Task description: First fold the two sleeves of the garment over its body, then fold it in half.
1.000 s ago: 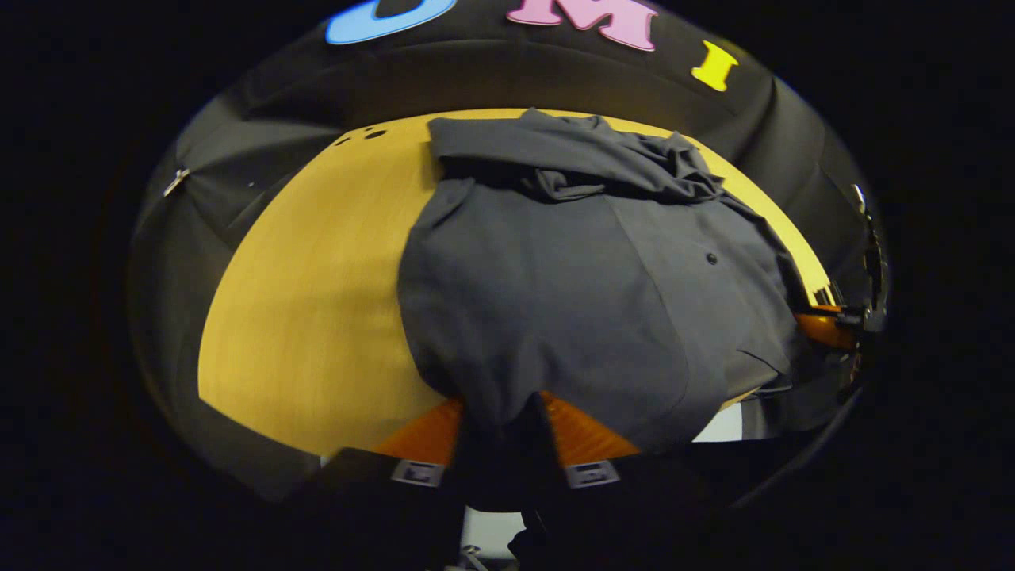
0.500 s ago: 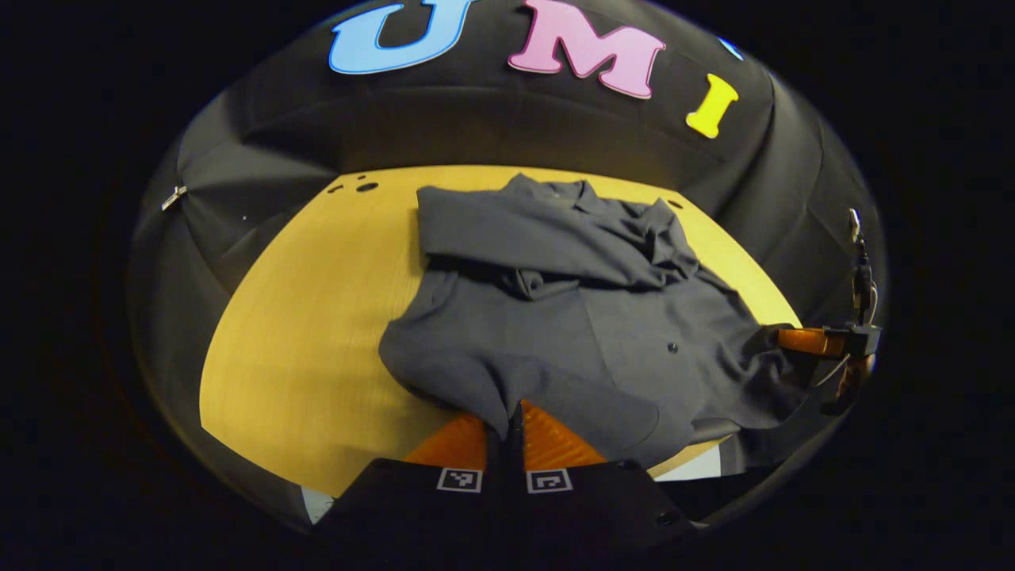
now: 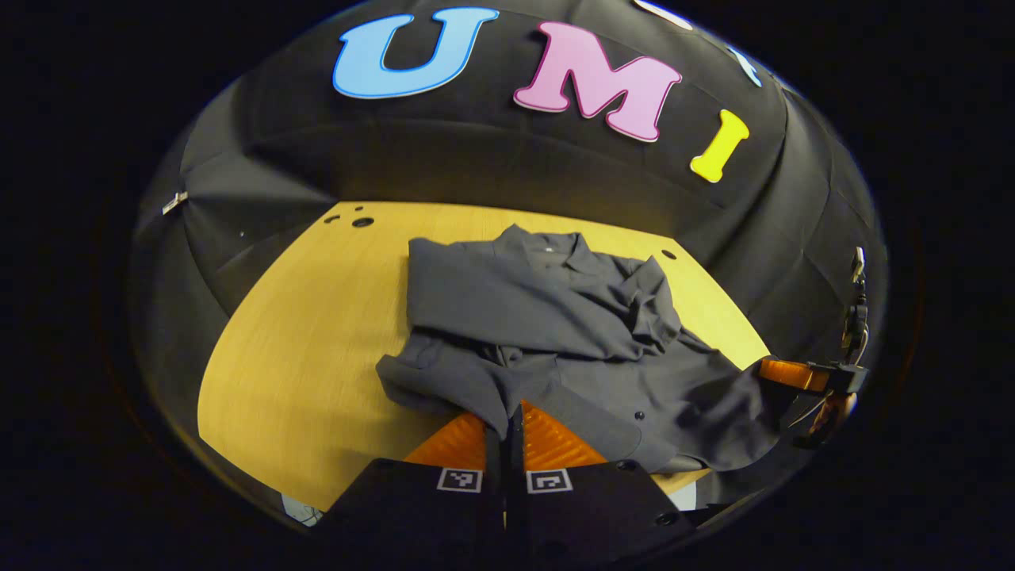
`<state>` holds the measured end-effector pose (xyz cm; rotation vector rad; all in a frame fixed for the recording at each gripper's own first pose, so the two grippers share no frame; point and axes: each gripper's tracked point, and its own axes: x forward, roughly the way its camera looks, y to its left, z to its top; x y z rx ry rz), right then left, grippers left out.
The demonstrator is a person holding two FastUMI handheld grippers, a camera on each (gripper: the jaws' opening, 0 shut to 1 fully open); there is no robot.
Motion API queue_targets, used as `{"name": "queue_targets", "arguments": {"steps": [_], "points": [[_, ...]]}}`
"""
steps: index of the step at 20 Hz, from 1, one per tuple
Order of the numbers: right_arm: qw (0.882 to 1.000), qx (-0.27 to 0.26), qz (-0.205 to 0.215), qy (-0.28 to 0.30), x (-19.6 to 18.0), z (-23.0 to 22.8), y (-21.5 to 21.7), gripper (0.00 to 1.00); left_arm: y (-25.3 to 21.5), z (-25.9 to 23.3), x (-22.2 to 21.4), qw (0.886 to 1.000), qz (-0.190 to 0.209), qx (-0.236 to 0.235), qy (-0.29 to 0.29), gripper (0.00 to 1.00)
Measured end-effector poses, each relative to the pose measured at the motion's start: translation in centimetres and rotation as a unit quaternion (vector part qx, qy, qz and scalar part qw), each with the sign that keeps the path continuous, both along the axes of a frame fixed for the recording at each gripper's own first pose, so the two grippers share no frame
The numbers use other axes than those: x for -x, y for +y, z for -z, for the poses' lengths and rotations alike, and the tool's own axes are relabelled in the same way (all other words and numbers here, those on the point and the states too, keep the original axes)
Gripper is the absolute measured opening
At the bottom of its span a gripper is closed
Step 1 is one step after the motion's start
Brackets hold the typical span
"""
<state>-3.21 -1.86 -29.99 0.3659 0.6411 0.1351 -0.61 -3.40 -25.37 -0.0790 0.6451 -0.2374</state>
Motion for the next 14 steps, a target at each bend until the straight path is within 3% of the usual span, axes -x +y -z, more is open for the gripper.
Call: {"name": "queue_targets", "arguments": {"steps": [7, 14], "points": [[0.995, -0.018, 0.040, -0.093, -7.9, -6.7, -2.6, 0.05, 0.0, -5.3, -5.4, 0.997, -0.020, 0.023, -0.065, 0.06], [0.988, -0.015, 0.043, -0.149, -14.1, -10.5, -3.4, 0.05, 1.0, -8.6, -10.2, 0.993, -0.045, 0.033, -0.104, 0.06]]}}
